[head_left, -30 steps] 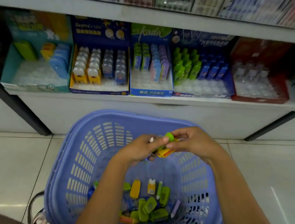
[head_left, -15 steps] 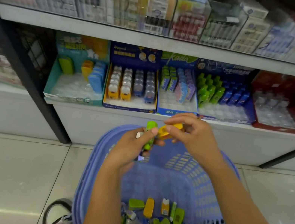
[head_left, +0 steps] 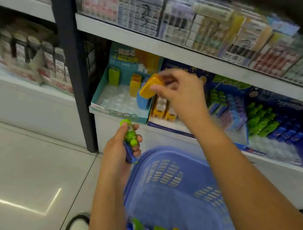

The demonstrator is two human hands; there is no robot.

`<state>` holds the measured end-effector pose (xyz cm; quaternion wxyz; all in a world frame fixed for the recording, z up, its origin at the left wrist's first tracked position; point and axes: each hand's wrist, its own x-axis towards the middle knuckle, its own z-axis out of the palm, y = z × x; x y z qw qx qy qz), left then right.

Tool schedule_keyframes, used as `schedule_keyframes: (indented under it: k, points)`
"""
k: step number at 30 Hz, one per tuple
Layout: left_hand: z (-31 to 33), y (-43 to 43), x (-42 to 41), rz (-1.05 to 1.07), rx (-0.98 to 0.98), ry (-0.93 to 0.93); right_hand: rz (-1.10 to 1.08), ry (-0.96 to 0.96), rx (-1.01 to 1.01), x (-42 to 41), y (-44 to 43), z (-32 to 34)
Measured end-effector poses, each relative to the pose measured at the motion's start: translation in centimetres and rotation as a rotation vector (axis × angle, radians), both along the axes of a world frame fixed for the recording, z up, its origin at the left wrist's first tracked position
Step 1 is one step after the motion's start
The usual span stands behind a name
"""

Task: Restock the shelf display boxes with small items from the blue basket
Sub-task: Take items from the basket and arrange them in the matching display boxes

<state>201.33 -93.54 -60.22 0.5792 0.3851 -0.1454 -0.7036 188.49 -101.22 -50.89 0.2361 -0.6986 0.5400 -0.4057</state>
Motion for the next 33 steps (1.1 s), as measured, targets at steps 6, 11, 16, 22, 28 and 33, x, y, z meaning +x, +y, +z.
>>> schedule_keyframes:
  k: [6, 11, 16, 22, 28, 33]
  points:
    - [-0.7, -0.1, 1.7, 0.058, 0.010, 0.017, 0.079, 0.529, 0.097, 5.2, -6.5, -1.2]
    - [-0.9, -0.3, 2.1, 0.066, 0.002, -0.002, 0.120, 0.779, 0.184, 5.8, -8.4, -1.4]
    - [-1.2, -0.2, 2.5, 0.058, 0.002, -0.027, 0.110, 0.808, 0.151, 6.1, -8.5, -0.8]
    - [-1.6, -0.1, 2.8, 0.053, -0.002, -0.034, 0.112, 0.939, 0.111, 6.8, -9.2, -0.2]
    - [-1.3, -0.4, 2.4, 0.027, -0.040, -0.043, 0.004, 1.053, 0.061, 6.7, -7.8, -3.3]
    - [-0.8, -0.2, 1.8, -0.011, -0.059, -0.086, 0.039, 1.068, -0.040, 6.3, -7.7, -3.3]
